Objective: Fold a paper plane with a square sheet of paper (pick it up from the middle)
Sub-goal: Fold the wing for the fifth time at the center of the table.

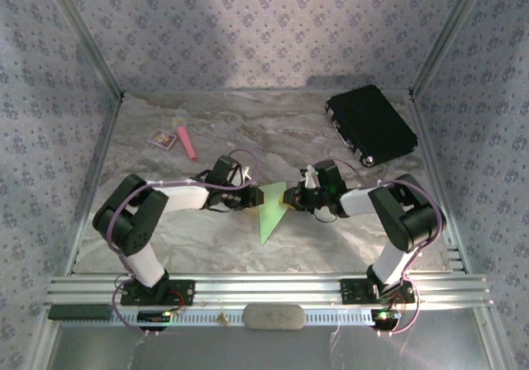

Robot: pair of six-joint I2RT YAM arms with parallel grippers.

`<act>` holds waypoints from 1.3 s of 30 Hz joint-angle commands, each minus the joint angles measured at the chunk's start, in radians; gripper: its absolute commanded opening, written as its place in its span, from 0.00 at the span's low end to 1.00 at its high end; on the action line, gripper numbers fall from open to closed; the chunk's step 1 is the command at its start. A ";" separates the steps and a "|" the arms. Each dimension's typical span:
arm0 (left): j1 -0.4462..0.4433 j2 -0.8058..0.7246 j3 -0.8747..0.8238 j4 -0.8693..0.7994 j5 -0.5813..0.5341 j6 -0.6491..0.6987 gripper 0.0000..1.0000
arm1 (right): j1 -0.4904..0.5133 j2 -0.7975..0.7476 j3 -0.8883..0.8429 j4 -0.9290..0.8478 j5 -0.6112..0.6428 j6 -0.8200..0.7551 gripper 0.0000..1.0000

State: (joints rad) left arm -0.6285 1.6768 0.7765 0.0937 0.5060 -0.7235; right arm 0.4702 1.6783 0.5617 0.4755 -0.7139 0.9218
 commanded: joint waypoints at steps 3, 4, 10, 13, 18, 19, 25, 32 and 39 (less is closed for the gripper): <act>-0.004 -0.126 -0.033 -0.017 -0.030 -0.024 0.35 | 0.037 -0.041 -0.077 0.113 0.142 0.152 0.00; -0.006 -0.137 -0.042 -0.002 -0.028 -0.037 0.35 | 0.047 -0.043 -0.089 0.130 0.172 0.181 0.00; -0.020 -0.147 -0.062 0.039 -0.015 -0.068 0.29 | 0.116 -0.051 -0.132 0.193 0.310 0.315 0.01; -0.036 -0.097 -0.032 0.029 0.022 -0.048 0.24 | 0.130 -0.045 -0.132 0.215 0.306 0.333 0.03; -0.053 -0.026 0.002 -0.014 -0.005 -0.038 0.18 | 0.131 -0.069 -0.149 0.199 0.324 0.322 0.06; -0.053 -0.017 0.001 -0.014 -0.012 -0.038 0.18 | 0.130 -0.069 -0.145 0.197 0.319 0.314 0.06; -0.054 0.056 -0.013 0.006 -0.015 -0.035 0.14 | 0.130 -0.068 -0.120 0.180 0.265 0.268 0.07; -0.051 0.095 -0.010 0.012 -0.019 -0.023 0.12 | 0.126 -0.063 -0.115 0.206 0.225 0.238 0.13; -0.047 0.103 0.006 -0.013 -0.009 -0.001 0.12 | 0.101 -0.044 -0.086 0.173 0.188 0.173 0.20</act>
State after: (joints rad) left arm -0.6754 1.7447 0.7647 0.1104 0.5056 -0.7586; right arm 0.5861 1.6253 0.4431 0.6621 -0.4980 1.1507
